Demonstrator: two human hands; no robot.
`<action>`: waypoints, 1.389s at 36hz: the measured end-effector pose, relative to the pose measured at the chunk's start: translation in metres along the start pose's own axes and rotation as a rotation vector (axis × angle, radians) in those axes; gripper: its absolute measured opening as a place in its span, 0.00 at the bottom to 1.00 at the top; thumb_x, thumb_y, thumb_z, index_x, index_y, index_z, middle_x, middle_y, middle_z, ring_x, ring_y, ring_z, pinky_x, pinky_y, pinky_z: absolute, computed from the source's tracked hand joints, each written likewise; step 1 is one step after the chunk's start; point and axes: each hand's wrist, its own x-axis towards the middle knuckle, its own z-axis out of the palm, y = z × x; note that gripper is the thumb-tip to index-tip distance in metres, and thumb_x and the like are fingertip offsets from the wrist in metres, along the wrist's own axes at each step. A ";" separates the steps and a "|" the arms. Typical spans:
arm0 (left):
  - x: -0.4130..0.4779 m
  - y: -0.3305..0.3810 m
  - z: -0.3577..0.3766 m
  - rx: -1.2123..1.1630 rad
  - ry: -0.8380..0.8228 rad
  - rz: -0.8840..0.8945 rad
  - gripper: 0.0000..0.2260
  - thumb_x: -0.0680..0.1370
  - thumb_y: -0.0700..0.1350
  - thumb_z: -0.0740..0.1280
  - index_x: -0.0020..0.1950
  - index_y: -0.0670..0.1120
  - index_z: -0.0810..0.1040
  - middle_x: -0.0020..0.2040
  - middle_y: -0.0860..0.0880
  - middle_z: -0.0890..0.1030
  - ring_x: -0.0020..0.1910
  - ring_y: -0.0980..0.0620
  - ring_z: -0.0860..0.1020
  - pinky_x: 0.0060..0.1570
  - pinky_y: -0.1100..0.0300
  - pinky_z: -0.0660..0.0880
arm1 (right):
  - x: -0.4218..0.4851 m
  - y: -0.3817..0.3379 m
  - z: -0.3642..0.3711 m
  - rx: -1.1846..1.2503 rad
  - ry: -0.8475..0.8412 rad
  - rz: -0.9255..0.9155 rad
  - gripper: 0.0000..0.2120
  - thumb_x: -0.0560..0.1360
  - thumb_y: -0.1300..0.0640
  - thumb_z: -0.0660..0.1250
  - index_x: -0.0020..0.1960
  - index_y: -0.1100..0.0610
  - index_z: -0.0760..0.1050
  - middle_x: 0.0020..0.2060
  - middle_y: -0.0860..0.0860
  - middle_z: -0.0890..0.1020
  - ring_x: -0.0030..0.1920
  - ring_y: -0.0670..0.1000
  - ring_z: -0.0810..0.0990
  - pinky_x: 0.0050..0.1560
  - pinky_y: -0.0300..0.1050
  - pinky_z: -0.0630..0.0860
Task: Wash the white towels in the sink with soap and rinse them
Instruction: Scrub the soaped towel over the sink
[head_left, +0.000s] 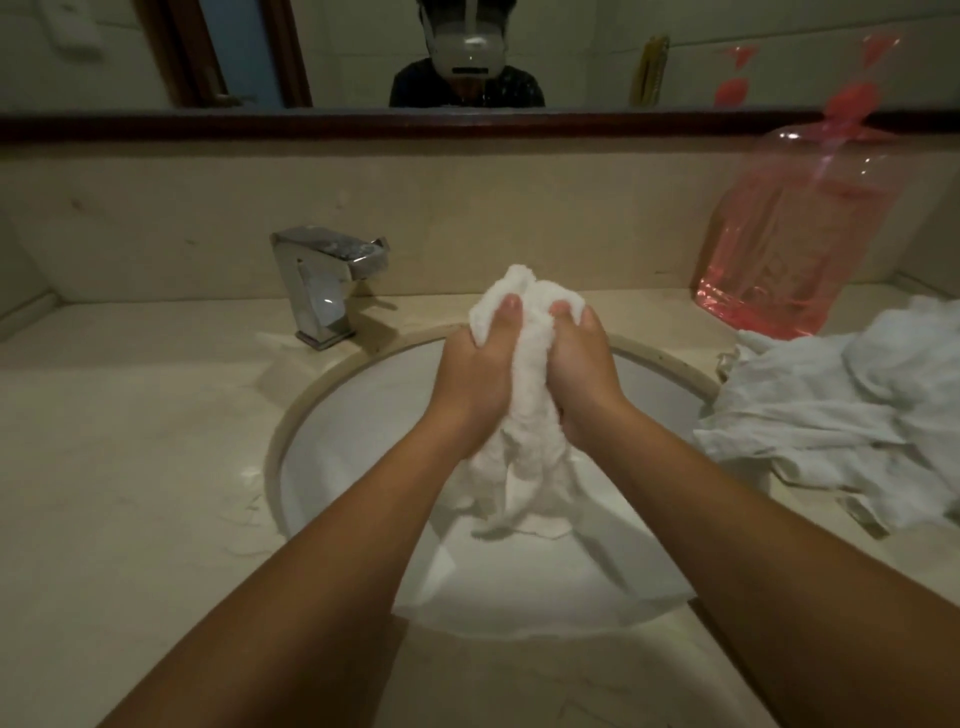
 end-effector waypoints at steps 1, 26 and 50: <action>0.004 -0.002 0.001 -0.010 0.032 -0.032 0.19 0.86 0.62 0.60 0.57 0.50 0.84 0.51 0.51 0.87 0.52 0.53 0.85 0.54 0.54 0.82 | -0.004 0.002 -0.002 0.008 -0.012 -0.004 0.16 0.87 0.43 0.55 0.70 0.46 0.74 0.60 0.50 0.84 0.58 0.54 0.84 0.63 0.60 0.82; 0.037 -0.007 -0.037 -0.487 -0.120 -0.459 0.38 0.81 0.75 0.53 0.68 0.47 0.81 0.63 0.39 0.85 0.59 0.37 0.85 0.59 0.41 0.81 | 0.007 0.001 -0.043 -0.213 -0.237 -0.011 0.25 0.87 0.37 0.54 0.76 0.50 0.72 0.70 0.50 0.80 0.71 0.55 0.79 0.70 0.56 0.76; 0.021 0.001 -0.030 -0.593 -0.364 -0.395 0.26 0.85 0.62 0.59 0.67 0.43 0.81 0.59 0.41 0.87 0.54 0.42 0.87 0.55 0.48 0.84 | 0.030 0.002 -0.061 0.428 -0.317 0.097 0.22 0.80 0.63 0.73 0.73 0.61 0.74 0.63 0.62 0.84 0.61 0.63 0.86 0.54 0.60 0.86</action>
